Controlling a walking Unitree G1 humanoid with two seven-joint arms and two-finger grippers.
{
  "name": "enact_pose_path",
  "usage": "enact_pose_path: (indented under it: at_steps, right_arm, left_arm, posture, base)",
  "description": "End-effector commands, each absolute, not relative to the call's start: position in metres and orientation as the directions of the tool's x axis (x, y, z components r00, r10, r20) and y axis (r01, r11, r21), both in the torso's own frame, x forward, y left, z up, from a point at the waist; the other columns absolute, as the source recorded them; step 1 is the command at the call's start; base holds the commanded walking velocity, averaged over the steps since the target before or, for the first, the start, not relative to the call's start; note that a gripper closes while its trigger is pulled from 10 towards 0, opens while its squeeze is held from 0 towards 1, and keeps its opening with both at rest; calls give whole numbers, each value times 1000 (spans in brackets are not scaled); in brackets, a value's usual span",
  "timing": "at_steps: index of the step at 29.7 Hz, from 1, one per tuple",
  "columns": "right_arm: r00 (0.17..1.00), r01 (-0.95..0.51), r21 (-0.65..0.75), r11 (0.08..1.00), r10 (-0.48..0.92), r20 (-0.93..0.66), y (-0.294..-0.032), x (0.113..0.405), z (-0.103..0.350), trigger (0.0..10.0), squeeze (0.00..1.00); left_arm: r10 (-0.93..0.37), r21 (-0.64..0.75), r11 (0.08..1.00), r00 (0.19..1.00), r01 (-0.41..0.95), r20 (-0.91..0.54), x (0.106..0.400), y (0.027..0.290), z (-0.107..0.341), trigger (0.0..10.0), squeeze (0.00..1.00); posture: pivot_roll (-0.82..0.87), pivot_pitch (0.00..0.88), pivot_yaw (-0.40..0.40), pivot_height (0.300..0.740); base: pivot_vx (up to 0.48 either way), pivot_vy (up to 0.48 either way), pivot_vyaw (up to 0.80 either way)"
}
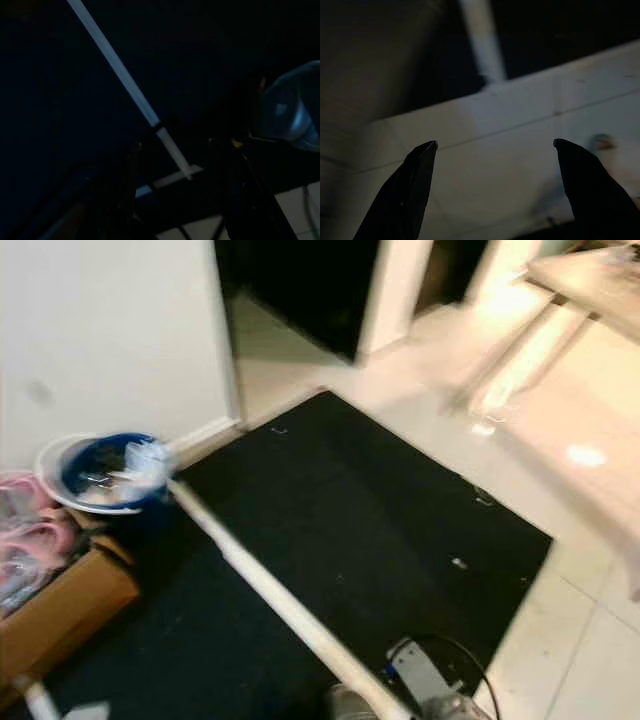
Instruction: Picking trash to rubbish bin
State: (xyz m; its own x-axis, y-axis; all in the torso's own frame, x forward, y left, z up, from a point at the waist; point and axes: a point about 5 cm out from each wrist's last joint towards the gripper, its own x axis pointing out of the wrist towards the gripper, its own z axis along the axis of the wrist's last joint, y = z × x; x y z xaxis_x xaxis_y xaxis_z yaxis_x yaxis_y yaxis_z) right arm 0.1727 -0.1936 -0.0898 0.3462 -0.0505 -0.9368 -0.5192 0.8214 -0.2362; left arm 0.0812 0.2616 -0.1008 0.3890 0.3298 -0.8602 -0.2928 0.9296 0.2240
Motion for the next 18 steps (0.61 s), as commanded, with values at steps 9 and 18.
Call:
enact_pose_path:
  at_steps: [9,18]
  right_arm:
    - [337,-548,-250,798,-64,-940,-200,171,-90,10000,0]
    - [349,-563,-273,780,-75,-934,-207,176,-86,10000,0]
  left_arm:
    - [323,213,926,360,-312,-876,73,256,-104,10000,0]
    - [299,168,911,323,-376,-898,60,246,-109,10000,0]
  posture:
    - [149,126,-37,740]
    - [158,127,-57,740]
  base:
    - [0,0,-800]
    - [0,0,-800]
